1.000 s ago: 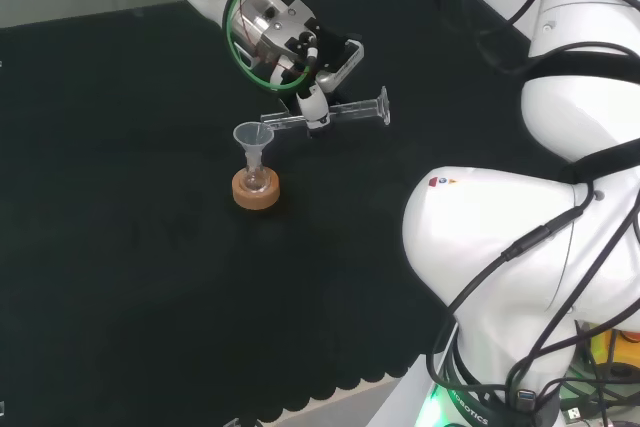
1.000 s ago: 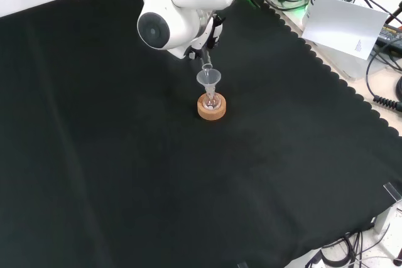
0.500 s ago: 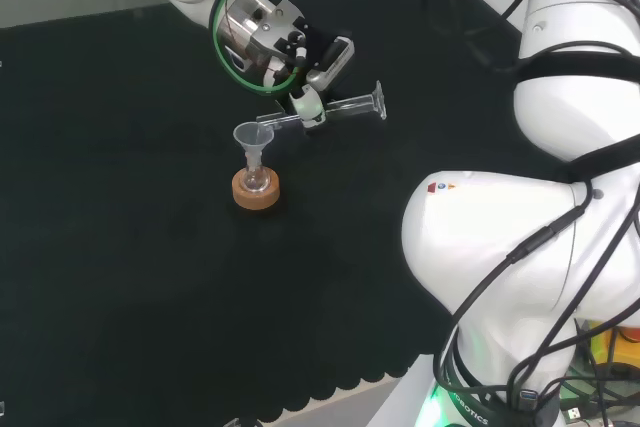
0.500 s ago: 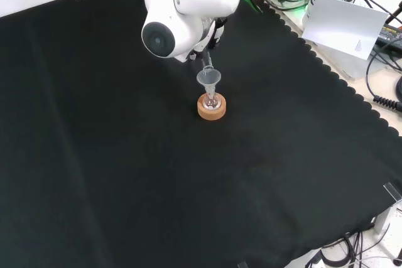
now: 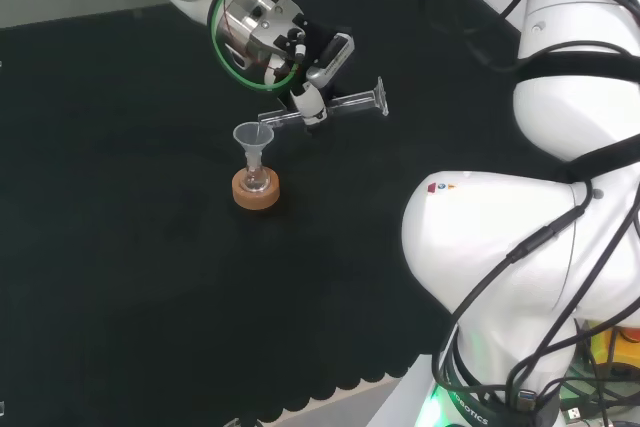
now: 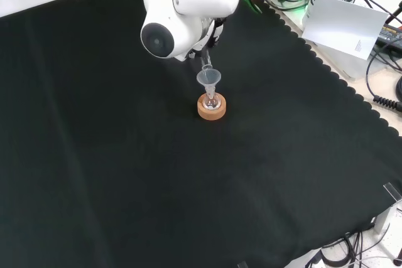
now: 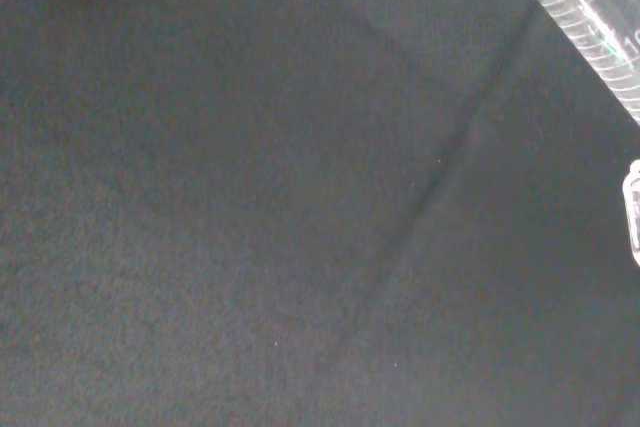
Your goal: Pour the water from the graduated cylinder into the round-bottom flask.
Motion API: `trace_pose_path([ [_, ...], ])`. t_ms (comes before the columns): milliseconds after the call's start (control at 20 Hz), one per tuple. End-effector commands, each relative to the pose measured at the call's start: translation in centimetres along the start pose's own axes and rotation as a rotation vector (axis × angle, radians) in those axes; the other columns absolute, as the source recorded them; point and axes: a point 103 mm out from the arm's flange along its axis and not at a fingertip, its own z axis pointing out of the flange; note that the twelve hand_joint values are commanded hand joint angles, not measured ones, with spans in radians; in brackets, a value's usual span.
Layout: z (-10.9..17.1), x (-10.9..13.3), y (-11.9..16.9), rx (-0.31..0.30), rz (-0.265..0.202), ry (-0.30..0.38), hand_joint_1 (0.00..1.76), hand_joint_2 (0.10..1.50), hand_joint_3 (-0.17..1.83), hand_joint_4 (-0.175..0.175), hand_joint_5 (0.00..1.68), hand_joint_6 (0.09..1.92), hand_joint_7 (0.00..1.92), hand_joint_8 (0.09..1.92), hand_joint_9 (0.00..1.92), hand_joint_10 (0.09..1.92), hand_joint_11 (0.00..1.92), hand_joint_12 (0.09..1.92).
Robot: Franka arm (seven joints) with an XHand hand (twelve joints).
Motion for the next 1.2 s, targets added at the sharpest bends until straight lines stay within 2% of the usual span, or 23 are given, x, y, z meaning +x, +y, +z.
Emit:
trace_pose_path([
  [50, 0.4, -0.5, -0.3, -0.076, -0.028, 0.048, 1.15, 1.19, -0.17, -0.163, 1.01, 1.00, 1.29, 0.29, 1.44, 0.09, 1.30, 0.68],
  [350, 1.1, -1.4, -1.1, -0.258, -0.082, 0.153, 1.15, 1.20, -0.17, -0.156, 1.00, 1.00, 1.28, 0.28, 1.44, 0.09, 1.30, 0.68],
  [900, 3.1, -3.7, -1.0, -0.511, -0.207, 0.400, 1.14, 1.20, -0.17, -0.148, 0.99, 1.01, 1.26, 0.28, 1.43, 0.09, 1.29, 0.68],
  [1200, 3.8, -4.7, -0.4, -0.657, -0.234, 0.497, 1.14, 1.20, -0.17, -0.145, 0.99, 1.02, 1.26, 0.27, 1.42, 0.09, 1.28, 0.68],
])
